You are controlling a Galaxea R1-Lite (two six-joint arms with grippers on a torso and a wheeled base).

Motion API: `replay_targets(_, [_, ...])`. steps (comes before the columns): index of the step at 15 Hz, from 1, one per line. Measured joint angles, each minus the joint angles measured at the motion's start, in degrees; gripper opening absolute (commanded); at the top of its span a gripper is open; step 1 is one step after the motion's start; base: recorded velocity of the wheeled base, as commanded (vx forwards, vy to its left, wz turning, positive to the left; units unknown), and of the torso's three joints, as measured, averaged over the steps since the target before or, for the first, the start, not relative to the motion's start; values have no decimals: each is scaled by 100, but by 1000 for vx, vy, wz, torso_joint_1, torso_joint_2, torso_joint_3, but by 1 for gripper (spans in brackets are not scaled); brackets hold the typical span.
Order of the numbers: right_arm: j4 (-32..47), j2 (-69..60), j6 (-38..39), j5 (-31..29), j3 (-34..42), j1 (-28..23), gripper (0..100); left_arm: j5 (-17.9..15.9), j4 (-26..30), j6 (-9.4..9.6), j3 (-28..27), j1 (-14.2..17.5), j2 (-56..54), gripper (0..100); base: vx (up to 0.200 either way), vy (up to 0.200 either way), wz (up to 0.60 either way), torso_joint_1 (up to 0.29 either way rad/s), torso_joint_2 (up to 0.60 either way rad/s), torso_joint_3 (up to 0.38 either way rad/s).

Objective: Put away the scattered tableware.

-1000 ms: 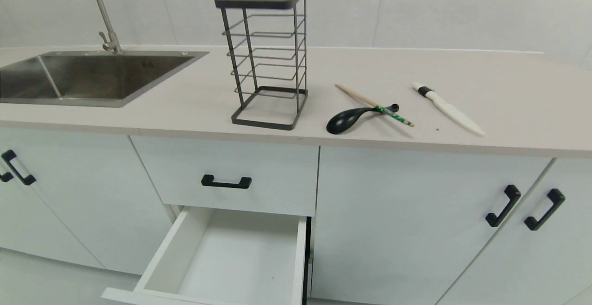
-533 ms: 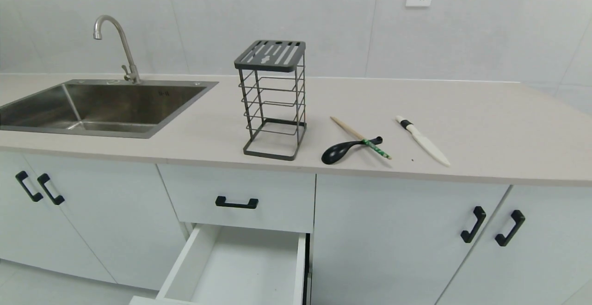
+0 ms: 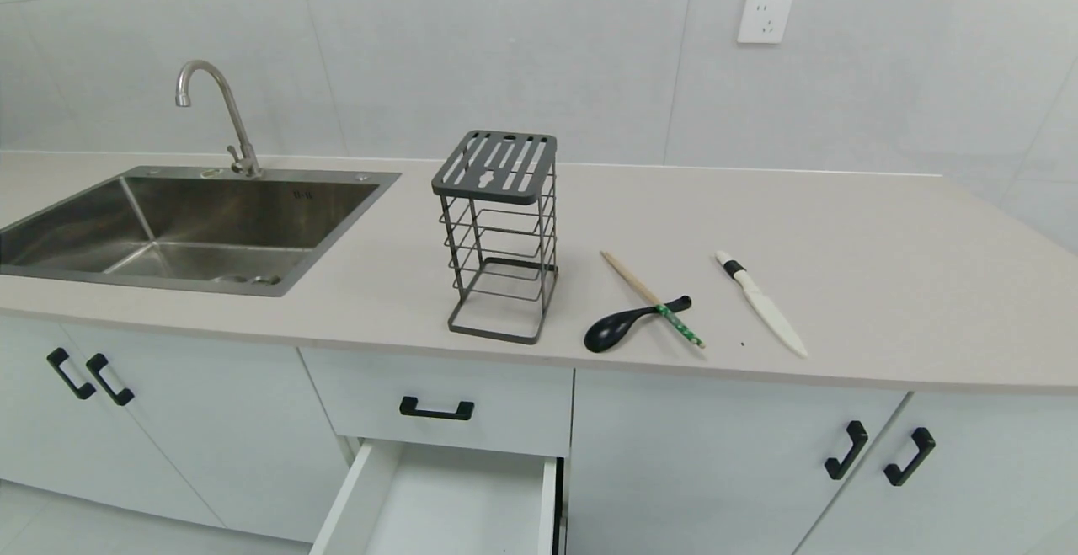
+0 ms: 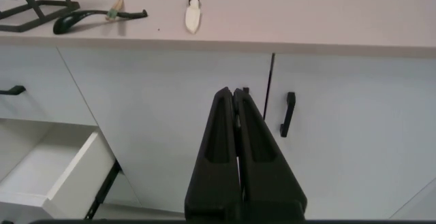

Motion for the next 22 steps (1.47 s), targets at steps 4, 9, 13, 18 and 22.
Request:
replay_targets(4, [0, 0, 2, 5, 0, -2, 0, 0, 0, 5, 0, 0, 0, 100, 0, 0, 0, 278, -542, -260])
replay_targets(9, [-4, 0, 5, 7, 0, 0, 0, 0, 0, 6, 0, 0, 0, 100, 0, 0, 0, 164, -308, -145])
replay_targets(13, [2, 0, 0, 7, 2, -2, 0, 0, 0, -2, 0, 0, 0, 100, 0, 0, 0, 0, 0, 0])
replay_targets(18, [7, 29, 9, 2, 0, 30, 100, 102, -2, -106, 0, 0, 0, 100, 0, 0, 0, 0, 0, 0])
replay_targets(22, [11, 62, 20, 0, -4, 45, 100, 110, -5, -117, 0, 0, 0, 100, 0, 0, 0, 0, 0, 0])
